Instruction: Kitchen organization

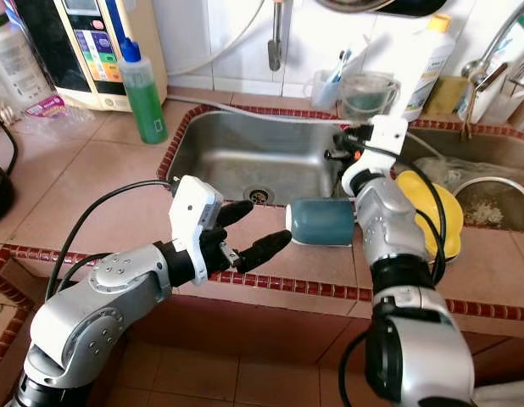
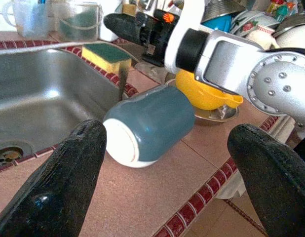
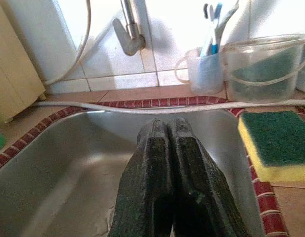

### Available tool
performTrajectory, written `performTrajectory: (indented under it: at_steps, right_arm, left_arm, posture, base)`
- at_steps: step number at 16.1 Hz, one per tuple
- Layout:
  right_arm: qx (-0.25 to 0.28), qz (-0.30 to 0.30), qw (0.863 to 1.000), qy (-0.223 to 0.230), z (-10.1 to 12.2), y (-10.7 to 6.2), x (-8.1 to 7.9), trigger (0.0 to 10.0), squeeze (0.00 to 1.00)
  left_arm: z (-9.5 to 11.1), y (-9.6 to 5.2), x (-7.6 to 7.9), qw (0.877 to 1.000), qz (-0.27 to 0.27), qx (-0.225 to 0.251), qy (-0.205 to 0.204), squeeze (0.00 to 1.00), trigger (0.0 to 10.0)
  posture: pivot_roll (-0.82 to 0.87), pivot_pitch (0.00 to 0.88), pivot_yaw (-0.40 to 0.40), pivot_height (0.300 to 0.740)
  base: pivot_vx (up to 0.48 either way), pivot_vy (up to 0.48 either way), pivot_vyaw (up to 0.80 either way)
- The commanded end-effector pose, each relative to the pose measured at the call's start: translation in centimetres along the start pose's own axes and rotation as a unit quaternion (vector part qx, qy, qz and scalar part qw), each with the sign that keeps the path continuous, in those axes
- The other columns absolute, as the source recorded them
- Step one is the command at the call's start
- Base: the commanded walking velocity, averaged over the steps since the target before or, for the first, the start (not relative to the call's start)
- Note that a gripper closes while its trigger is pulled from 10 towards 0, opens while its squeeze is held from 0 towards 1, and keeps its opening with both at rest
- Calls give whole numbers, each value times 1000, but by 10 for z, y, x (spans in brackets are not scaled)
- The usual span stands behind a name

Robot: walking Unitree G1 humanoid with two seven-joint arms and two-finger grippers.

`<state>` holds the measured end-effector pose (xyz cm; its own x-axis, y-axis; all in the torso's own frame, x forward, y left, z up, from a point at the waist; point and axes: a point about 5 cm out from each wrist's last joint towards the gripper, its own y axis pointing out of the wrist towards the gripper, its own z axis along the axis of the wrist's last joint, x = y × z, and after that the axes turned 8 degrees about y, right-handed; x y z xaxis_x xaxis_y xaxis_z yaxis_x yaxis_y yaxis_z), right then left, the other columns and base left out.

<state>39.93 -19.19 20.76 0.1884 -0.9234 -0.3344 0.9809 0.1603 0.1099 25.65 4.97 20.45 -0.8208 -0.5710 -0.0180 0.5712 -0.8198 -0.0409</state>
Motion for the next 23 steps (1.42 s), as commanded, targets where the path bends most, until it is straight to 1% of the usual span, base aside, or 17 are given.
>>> performTrajectory:
  at_steps: [1, 8, 10, 11, 12, 13, 15, 16, 17, 18, 19, 20, 21, 22, 23]
  right_arm:
    - [11, -1, 1000, 3, 8, 2, 2, 10000, 0]
    - [10, 6, 1000, -1, 9, 7, 0, 10000, 0]
    - [33, 26, 999, -19, 14, 7, -5, 10000, 0]
    - [49, 34, 997, -38, 17, 6, -7, 10000, 0]
    - [60, 51, 996, -48, 17, 4, -11, 10000, 0]
    - [64, 60, 995, -46, 17, 3, -13, 10000, 0]
    - [66, 69, 993, -74, 10, -4, -17, 10000, 0]
    - [66, 73, 990, -97, 7, -7, -17, 10000, 0]
    - [67, 72, 986, -136, 4, -12, -16, 10000, 0]
    - [67, 72, 984, -147, 4, -14, -16, 10000, 0]
    - [70, 76, 979, -173, 3, -19, -15, 10000, 0]
    - [70, 78, 977, -188, 2, -26, -13, 10000, 0]
    - [70, 77, 976, -189, 2, -28, -12, 10000, 0]
    - [68, 74, 977, -189, 0, -33, -8, 10000, 0]
    - [66, 70, 977, -189, -2, -37, -7, 10000, 0]
  left_arm:
    - [5, -1, 3, 1000, -3, 6, 5, 0, 10000]
    - [5, -2, 5, 1000, -1, 8, -1, 0, 10000]
    - [6, -1, 3, 1000, 3, 8, 0, 0, 10000]
    - [6, -1, 2, 1000, 6, 8, 2, 0, 10000]
    - [5, -1, 0, 1000, 14, 9, 2, 0, 10000]
    - [4, 0, -1, 1000, 20, 10, 1, 0, 10000]
    - [-1, 1, -16, 998, 69, 6, 4, 0, 10000]
    - [-3, 2, -22, 996, 84, 2, 6, 0, 10000]
    - [-4, 2, -31, 994, 108, 1, 14, 0, 10000]
    - [-4, 2, -35, 993, 116, 0, 16, 0, 10000]
    - [-5, 1, -41, 992, 125, -2, 22, 0, 10000]
    - [-6, 0, -47, 991, 130, 2, 33, 0, 10000]
    - [-6, -1, -49, 991, 132, 3, 35, 0, 10000]
    - [-6, -2, -57, 989, 140, 10, 41, 0, 10000]
    - [-7, -4, -66, 986, 152, 11, 60, 0, 10000]
  posture:
    - [-48, 115, -11, 740]
    - [-41, 118, -16, 740]
    - [-42, 114, -17, 740]
    - [-42, 114, -17, 740]
    - [-45, 107, -19, 740]
    - [-45, 107, -19, 740]
    - [-58, 97, -21, 740]
    - [-65, 83, -22, 740]
    - [-68, 76, -22, 740]
    - [-72, 67, -21, 740]
    - [-77, 56, -19, 740]
    - [-86, 39, -16, 740]
    - [-87, 37, -16, 740]
    - [-92, 23, -16, 740]
    - [-94, 16, -17, 740]
  base:
    - [0, 0, 0]
    - [0, 0, 0]
    - [0, 0, 0]
    - [0, 0, 0]
    - [0, 0, 0]
    - [0, 0, 0]
    - [0, 0, 0]
    - [0, 0, 0]
    - [0, 0, 0]
    - [0, 0, 0]
    - [0, 0, 0]
    - [0, 0, 0]
    - [0, 0, 0]
    - [0, 0, 0]
    - [0, 0, 0]
